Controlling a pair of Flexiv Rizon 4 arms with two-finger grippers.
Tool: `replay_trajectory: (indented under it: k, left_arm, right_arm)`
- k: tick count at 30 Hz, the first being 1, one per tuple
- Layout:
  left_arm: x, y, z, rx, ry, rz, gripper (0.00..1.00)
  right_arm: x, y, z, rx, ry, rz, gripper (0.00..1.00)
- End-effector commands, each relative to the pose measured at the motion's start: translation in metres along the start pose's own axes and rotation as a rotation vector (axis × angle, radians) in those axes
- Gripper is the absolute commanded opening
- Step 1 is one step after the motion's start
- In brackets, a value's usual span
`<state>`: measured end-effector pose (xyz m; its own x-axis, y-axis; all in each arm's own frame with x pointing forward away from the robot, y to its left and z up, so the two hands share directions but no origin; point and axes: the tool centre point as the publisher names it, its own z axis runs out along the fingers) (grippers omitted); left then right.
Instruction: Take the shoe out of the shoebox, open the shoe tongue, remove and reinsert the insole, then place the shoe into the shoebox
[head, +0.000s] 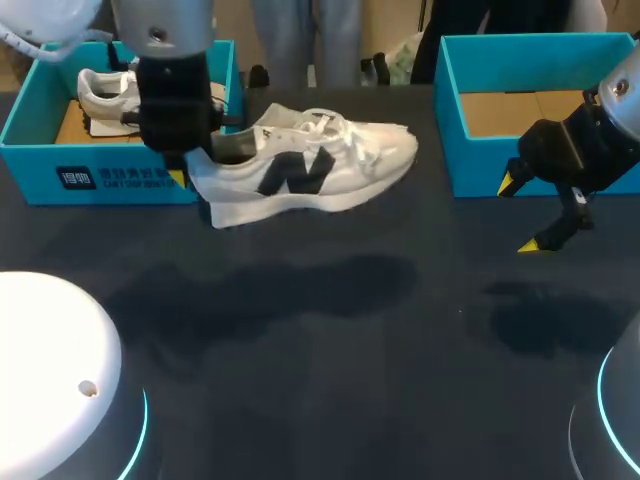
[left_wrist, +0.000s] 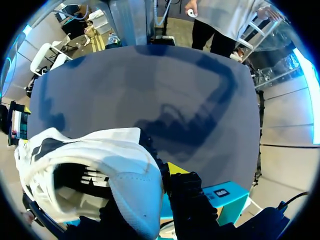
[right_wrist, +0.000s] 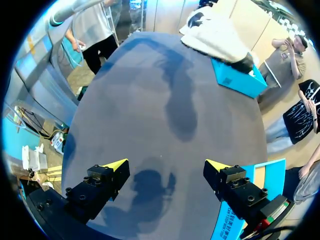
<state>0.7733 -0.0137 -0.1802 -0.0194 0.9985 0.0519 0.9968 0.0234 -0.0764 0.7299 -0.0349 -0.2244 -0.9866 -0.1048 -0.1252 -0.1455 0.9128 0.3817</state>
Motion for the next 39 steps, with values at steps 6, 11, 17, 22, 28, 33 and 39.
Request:
replay_trajectory:
  k: [6,11,17,22,28,33,39]
  left_arm:
    - [-0.022,-0.030,0.009,-0.042,0.030,0.005,0.00]
    - [-0.031,-0.034,0.019,-0.033,0.025,0.007,0.00]
    - [-0.038,-0.033,0.029,-0.034,-0.002,0.020,0.00]
    - [-0.046,-0.029,0.050,-0.036,-0.020,0.044,0.00]
    - [-0.053,-0.024,0.075,-0.056,-0.044,0.043,0.00]
    - [-0.057,-0.019,0.105,-0.068,-0.024,0.075,0.00]
    - [-0.055,-0.019,0.139,-0.051,0.008,0.077,0.00]
  right_arm:
    - [0.000,0.000,0.001,0.002,-0.001,0.000,1.00]
    - [0.000,0.000,0.001,0.002,-0.001,0.000,1.00]
    - [0.000,0.000,0.001,0.002,-0.001,0.000,1.00]
    - [0.000,0.000,0.001,0.002,-0.001,0.000,1.00]
    - [0.000,0.000,0.001,0.002,-0.001,0.000,1.00]
    - [0.000,0.000,0.001,0.002,-0.001,0.000,1.00]
    - [0.000,0.000,0.001,0.002,-0.001,0.000,1.00]
